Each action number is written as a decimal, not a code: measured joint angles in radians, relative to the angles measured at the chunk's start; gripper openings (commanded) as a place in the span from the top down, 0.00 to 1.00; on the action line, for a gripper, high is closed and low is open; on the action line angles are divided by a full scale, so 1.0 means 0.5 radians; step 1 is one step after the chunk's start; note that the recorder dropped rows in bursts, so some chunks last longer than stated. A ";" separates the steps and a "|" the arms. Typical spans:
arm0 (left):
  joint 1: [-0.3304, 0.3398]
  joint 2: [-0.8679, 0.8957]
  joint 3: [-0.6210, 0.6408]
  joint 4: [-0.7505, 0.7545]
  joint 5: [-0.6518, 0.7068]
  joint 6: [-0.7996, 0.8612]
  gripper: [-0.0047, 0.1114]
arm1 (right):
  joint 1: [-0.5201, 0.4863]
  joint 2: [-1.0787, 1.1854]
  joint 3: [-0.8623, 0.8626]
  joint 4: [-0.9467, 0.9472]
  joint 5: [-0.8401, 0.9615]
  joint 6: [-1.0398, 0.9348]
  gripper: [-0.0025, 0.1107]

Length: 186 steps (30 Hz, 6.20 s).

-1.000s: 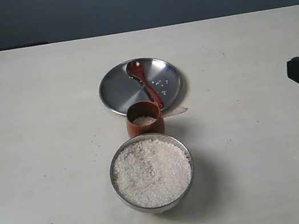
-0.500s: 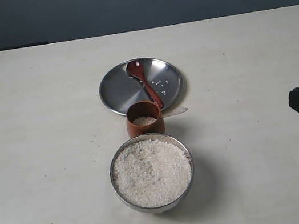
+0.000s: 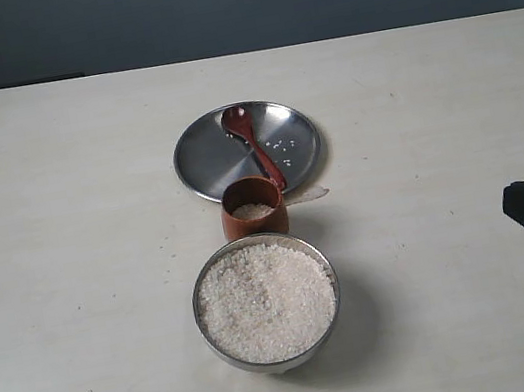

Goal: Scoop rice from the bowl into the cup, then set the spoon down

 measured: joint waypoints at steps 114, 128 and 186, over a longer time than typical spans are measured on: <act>0.000 -0.200 0.731 0.819 -0.496 -0.873 0.96 | -0.446 -0.609 0.029 -0.400 0.198 -0.066 0.98; 0.000 -0.200 0.731 0.819 -0.496 -0.873 0.96 | -0.783 -0.960 0.258 -0.194 0.271 -0.044 0.98; 0.000 -0.200 0.731 0.819 -0.496 -0.873 0.96 | -0.860 -0.987 0.263 -0.108 0.534 -0.409 0.98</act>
